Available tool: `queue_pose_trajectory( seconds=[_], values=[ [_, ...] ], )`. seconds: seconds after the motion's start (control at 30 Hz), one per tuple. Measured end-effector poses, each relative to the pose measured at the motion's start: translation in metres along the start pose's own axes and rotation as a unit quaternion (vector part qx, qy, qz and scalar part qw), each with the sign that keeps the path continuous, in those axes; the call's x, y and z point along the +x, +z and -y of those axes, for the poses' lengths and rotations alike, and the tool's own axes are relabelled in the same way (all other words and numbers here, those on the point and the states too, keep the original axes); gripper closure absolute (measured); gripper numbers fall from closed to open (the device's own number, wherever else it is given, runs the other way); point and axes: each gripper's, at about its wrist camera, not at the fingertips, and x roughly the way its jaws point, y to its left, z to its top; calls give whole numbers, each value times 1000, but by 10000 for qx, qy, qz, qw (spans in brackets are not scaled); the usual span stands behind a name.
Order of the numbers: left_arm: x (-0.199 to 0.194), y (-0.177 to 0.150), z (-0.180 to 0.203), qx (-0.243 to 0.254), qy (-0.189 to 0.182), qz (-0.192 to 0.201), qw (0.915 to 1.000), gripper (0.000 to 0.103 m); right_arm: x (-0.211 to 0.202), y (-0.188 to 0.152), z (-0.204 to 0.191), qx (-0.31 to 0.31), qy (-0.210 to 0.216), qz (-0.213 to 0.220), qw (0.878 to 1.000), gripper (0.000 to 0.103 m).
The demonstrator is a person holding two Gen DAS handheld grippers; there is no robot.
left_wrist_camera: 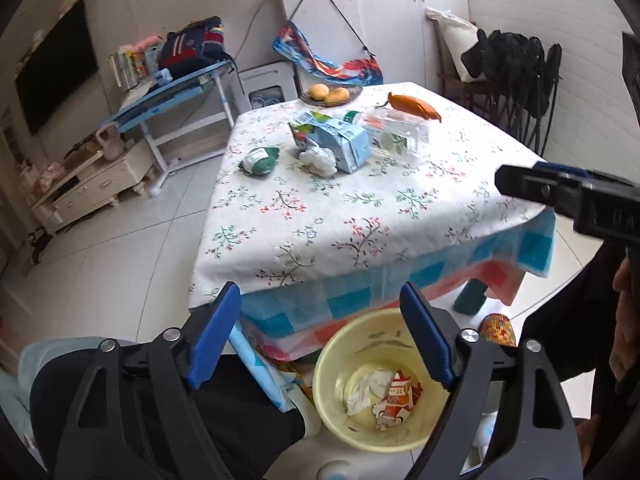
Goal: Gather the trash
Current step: 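Move both open tools back over the table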
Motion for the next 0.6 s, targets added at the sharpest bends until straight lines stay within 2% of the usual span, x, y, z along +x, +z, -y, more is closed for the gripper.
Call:
queue_pose_trajectory(
  seconds=[0.23, 0.47, 0.6],
  values=[
    [-1, -1, -2, -90, 56, 40, 9999, 19, 1, 0, -3, -69, -20, 5, 10000, 30],
    [-3, -1, -6, -213, 78, 106, 9997, 14, -2, 0, -6, -122, -52, 103, 9999, 19],
    [-3, 5, -9, -264, 56, 170, 9995, 13, -2, 1, -12, -249, -82, 118, 9996, 17]
  ],
)
